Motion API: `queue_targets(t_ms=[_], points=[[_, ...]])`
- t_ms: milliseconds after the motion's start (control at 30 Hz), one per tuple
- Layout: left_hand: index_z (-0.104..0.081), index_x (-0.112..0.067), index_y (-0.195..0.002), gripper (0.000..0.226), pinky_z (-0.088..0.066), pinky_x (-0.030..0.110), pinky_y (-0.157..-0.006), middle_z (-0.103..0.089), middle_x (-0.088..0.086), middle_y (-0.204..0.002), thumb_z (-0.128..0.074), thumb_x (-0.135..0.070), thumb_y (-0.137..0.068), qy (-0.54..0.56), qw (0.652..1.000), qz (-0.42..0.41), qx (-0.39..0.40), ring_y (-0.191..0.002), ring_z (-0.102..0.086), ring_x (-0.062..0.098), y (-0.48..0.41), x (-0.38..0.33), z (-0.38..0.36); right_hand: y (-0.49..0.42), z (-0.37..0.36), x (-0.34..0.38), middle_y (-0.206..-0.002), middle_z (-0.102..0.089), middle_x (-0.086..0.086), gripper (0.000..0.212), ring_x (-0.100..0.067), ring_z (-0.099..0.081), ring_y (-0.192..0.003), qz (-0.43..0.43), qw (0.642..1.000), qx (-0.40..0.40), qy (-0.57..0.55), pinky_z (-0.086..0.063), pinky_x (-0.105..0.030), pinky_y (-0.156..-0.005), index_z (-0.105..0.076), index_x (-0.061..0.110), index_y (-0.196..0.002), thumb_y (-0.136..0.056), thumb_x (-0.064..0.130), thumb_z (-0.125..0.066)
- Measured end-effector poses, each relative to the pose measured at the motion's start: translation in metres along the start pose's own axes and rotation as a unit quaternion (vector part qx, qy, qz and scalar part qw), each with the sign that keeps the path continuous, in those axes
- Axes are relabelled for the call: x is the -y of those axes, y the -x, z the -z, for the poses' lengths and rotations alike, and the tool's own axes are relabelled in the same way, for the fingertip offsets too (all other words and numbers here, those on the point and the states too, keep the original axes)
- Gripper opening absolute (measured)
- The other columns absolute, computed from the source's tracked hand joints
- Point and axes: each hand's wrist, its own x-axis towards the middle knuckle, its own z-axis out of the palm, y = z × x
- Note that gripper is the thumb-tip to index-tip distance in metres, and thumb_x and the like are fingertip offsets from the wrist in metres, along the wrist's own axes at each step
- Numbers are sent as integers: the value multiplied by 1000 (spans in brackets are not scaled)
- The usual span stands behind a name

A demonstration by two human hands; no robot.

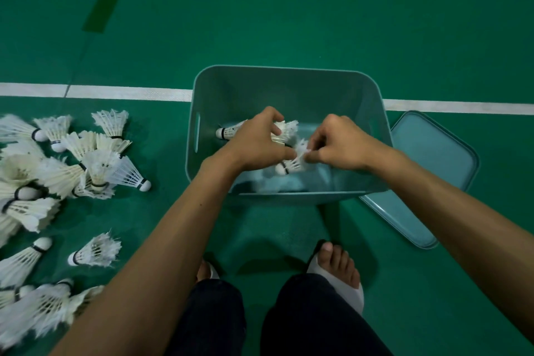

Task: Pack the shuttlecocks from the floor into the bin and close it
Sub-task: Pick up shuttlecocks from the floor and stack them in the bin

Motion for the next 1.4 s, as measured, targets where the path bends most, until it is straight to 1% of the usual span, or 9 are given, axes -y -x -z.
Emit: queue_targets(t_ms=[167, 333, 500, 667, 800, 867, 1033, 1267, 1400], points=[[-45, -13, -124, 62, -54, 43, -86, -61, 10, -118, -81, -16, -73, -136, 986, 94, -23, -104, -61, 32, -8, 5, 4, -14, -1, -6, -85, -51, -17, 13, -36, -52, -77, -184, 972, -112, 91, -42, -36, -69, -56, 7, -83, -83, 15, -66], [-31, -15, -150, 89, -50, 47, -103, -51, 15, -147, -84, -17, -78, -150, 970, 175, 73, -129, -54, 36, -17, 11, 4, -49, -21, -11, -89, -63, -16, 27, -32, -58, -79, -286, 939, -146, -121, -41, -31, -69, -49, 9, -66, -91, 13, -59], [-27, -18, -157, 92, -46, 44, -106, -45, 13, -155, -81, -15, -83, -134, 971, 175, 91, -135, -51, 35, -31, 14, 4, -85, -38, -22, -88, -64, -14, 19, -27, -56, -73, -314, 906, -121, -256, -43, -30, -61, -56, 6, -75, -94, 11, -57], [-40, -18, -150, 78, -52, 42, -101, -56, 10, -143, -80, -17, -82, -141, 972, 170, 76, -117, -61, 32, -42, 17, 6, -110, -53, -34, -93, -72, -21, 19, -27, -61, -65, -328, 881, -94, -328, -38, -22, -40, -66, 5, -100, -83, 7, -59], [-45, -18, -145, 70, -52, 34, -93, -62, 9, -133, -78, -18, -83, -144, 975, 157, 70, -98, -57, 26, -39, 18, 12, -103, -40, -27, -81, -67, -13, 15, -26, -59, -61, -336, 887, -100, -300, -43, -27, -50, -64, 8, -90, -81, 20, -63], [-46, -17, -145, 68, -49, 33, -93, -60, 9, -136, -78, -18, -84, -145, 977, 144, 68, -105, -57, 27, -32, 16, 14, -90, -26, -18, -84, -66, -11, 22, -28, -61, -75, -327, 908, -108, -237, -45, -31, -64, -65, 6, -87, -84, 28, -64], [-52, -21, -142, 60, -51, 35, -85, -65, 9, -128, -70, -15, -85, -128, 988, 86, 19, -106, -64, 28, -5, 6, 21, -36, 3, 26, -66, -57, -3, 27, -29, -56, -65, -276, 936, -195, -98, -43, -31, -62, -58, 9, -68, -83, 31, -63], [-69, -22, -107, 30, -57, 35, -74, -73, -4, -87, -59, -9, -82, 2, 977, -87, -194, -76, -69, 15, 85, 3, 54, 34, 0, 151, -72, -75, 4, 22, -17, -72, -76, -52, 917, -323, -230, -57, -35, -72, -76, 19, -71, -80, 34, -62], [-70, -14, -101, 25, -53, 30, -64, -73, -1, -86, -58, -4, -81, 46, 954, -80, -287, -76, -68, 13, 150, 45, 67, 60, -27, 206, -65, -72, 6, 12, -3, -63, -55, 56, 916, -217, -333, -54, -29, -57, -77, 17, -71, -78, 22, -68]])
